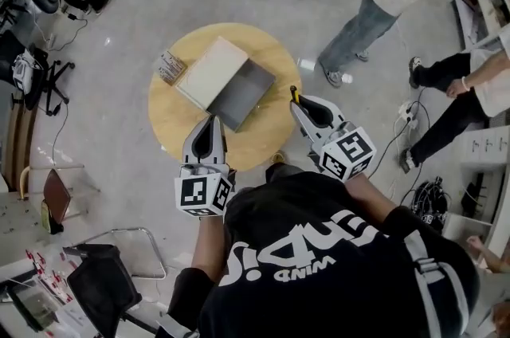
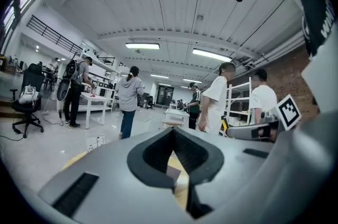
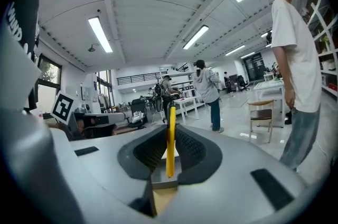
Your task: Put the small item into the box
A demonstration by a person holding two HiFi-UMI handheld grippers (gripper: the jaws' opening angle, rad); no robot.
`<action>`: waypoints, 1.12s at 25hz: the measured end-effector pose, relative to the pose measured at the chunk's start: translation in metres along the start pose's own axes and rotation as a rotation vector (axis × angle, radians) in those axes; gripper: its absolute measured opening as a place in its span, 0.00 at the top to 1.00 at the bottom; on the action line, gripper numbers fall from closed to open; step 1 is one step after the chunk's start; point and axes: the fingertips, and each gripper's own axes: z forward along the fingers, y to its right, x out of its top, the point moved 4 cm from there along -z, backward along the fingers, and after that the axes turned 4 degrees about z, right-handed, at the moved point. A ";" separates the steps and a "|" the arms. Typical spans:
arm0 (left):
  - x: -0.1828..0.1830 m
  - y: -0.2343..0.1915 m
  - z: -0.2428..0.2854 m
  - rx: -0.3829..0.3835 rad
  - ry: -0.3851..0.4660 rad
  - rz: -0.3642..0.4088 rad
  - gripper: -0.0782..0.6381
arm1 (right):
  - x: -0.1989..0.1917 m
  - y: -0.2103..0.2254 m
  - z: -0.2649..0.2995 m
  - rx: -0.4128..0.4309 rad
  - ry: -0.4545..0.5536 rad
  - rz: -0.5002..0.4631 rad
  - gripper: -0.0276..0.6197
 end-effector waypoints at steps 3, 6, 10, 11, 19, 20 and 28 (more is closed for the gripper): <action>0.003 -0.003 0.010 -0.002 -0.002 0.016 0.88 | 0.005 0.007 0.013 0.022 -0.003 -0.002 0.89; 0.007 -0.016 0.013 0.003 -0.005 0.012 0.88 | 0.010 0.003 0.030 0.038 0.003 -0.002 0.89; 0.007 -0.031 0.017 -0.013 -0.021 0.020 0.88 | 0.015 -0.004 0.048 0.042 0.013 0.002 0.89; 0.007 -0.033 0.018 -0.019 -0.024 0.022 0.88 | 0.016 -0.004 0.051 0.039 0.016 0.002 0.89; 0.007 -0.052 0.034 -0.079 -0.031 0.019 0.88 | 0.023 -0.003 0.078 0.028 0.025 -0.030 0.89; 0.007 -0.053 0.036 -0.084 -0.031 0.013 0.88 | 0.024 -0.003 0.081 0.030 0.022 -0.040 0.89; 0.004 -0.056 0.047 -0.107 -0.030 -0.003 0.88 | 0.010 0.000 0.103 0.054 -0.042 -0.164 0.89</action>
